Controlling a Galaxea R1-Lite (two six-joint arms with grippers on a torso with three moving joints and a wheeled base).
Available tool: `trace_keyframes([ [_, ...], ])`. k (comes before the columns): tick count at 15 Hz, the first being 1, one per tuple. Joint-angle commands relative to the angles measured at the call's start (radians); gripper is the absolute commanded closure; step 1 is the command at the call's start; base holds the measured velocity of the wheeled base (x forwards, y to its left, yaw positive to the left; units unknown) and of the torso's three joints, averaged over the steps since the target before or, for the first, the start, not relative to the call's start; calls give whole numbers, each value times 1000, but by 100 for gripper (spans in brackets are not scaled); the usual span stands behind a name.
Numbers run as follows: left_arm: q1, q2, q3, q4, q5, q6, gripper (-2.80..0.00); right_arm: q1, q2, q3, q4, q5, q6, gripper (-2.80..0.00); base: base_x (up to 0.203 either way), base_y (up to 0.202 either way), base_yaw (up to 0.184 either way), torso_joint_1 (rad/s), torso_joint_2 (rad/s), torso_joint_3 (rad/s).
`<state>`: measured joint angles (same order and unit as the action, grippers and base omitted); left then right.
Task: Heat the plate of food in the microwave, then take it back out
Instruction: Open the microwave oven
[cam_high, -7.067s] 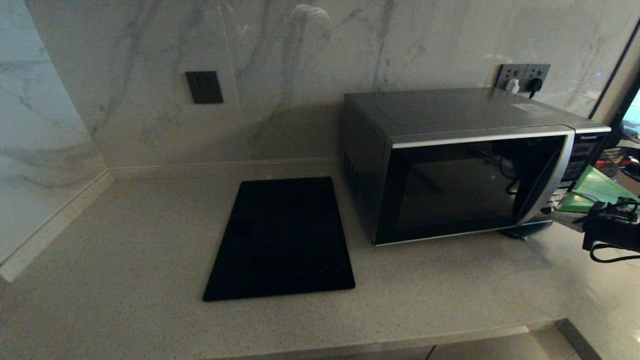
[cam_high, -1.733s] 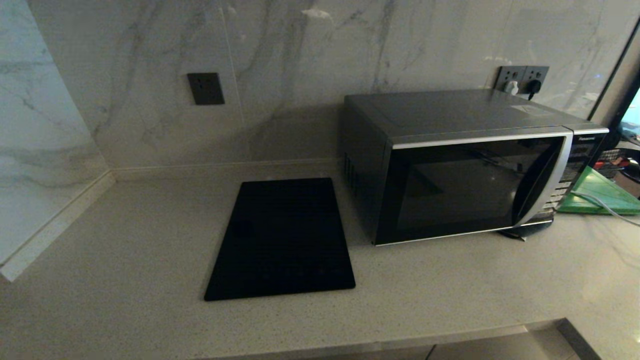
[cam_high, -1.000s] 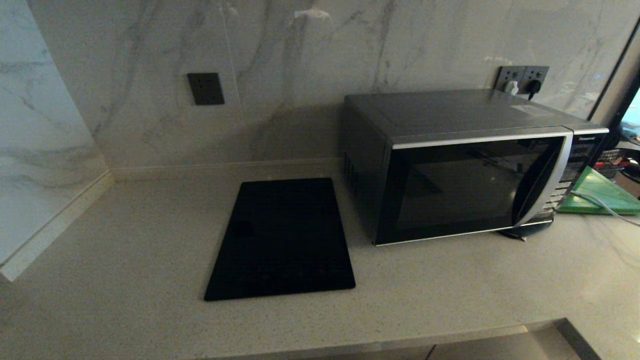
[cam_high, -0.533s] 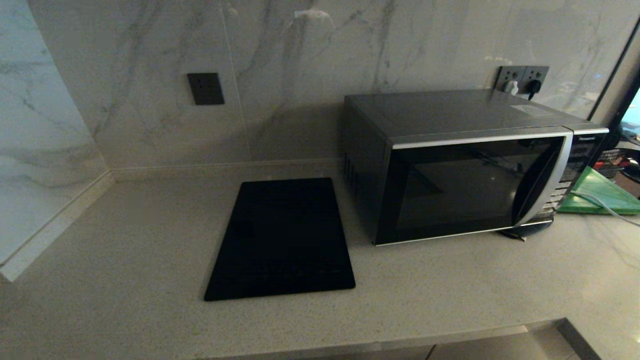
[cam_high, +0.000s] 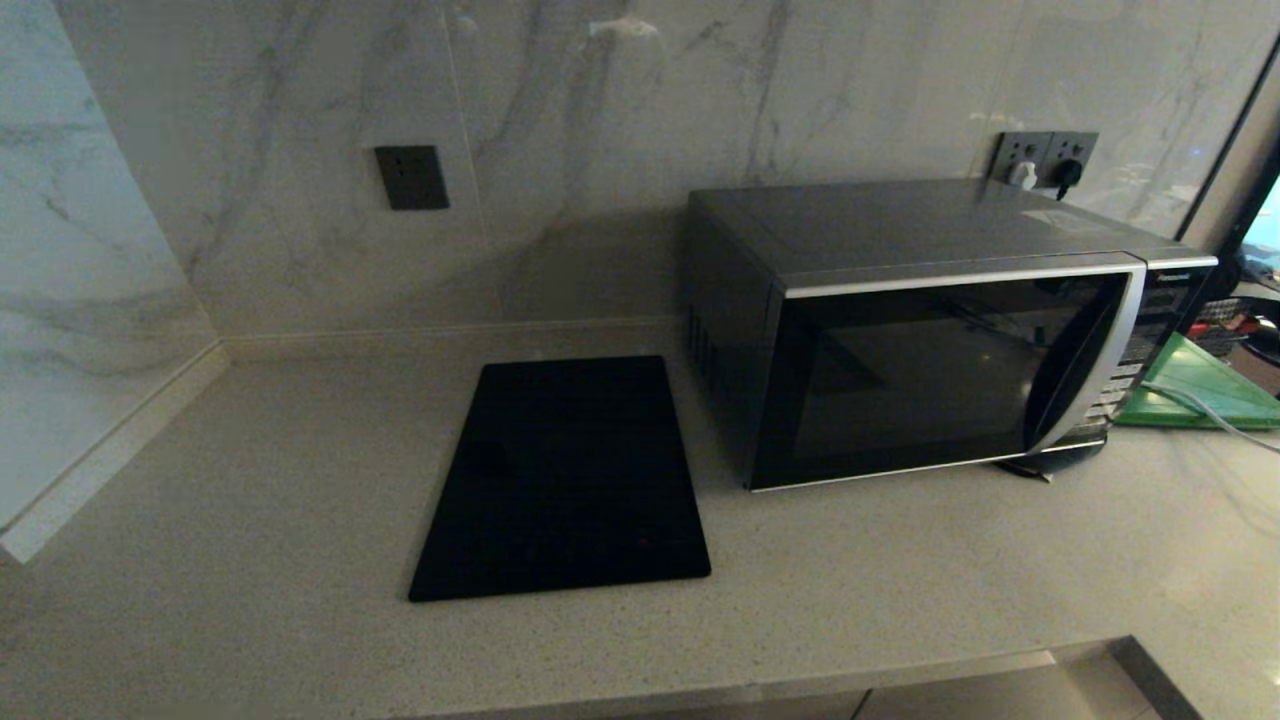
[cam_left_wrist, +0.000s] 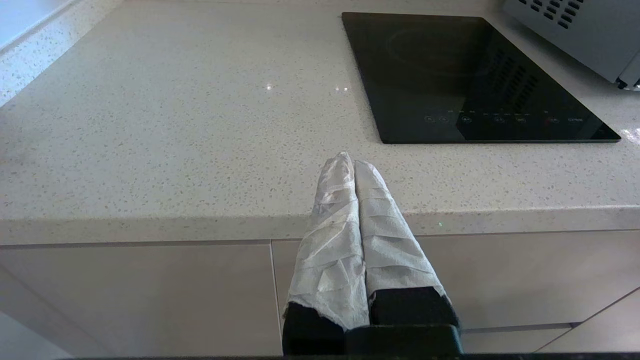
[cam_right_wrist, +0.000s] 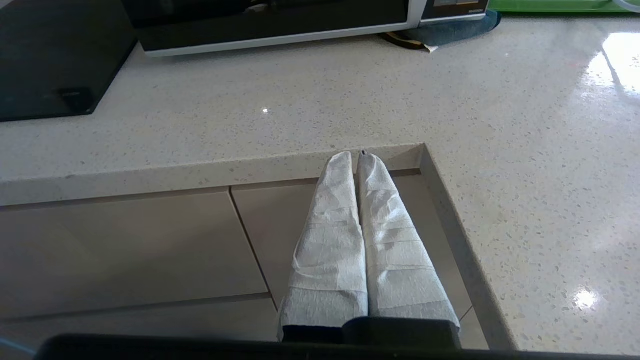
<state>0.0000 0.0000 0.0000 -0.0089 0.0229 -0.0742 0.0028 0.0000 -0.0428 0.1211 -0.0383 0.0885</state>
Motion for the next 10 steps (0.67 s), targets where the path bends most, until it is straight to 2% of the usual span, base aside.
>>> trace_keyframes([
  [1,0,0,0,0,0,-1,0,0,2,0,0,-5,4,0,0,0,0,0,0,0],
  [5,0,2,0,0,0,-1,0,0,1,-9,-2,-4,-2,0,0,0,0,0,0,0],
  [10,0,2,0,0,0,-1,0,0,57,-281,-13,3,-1,0,0,0,0,0,0,0],
])
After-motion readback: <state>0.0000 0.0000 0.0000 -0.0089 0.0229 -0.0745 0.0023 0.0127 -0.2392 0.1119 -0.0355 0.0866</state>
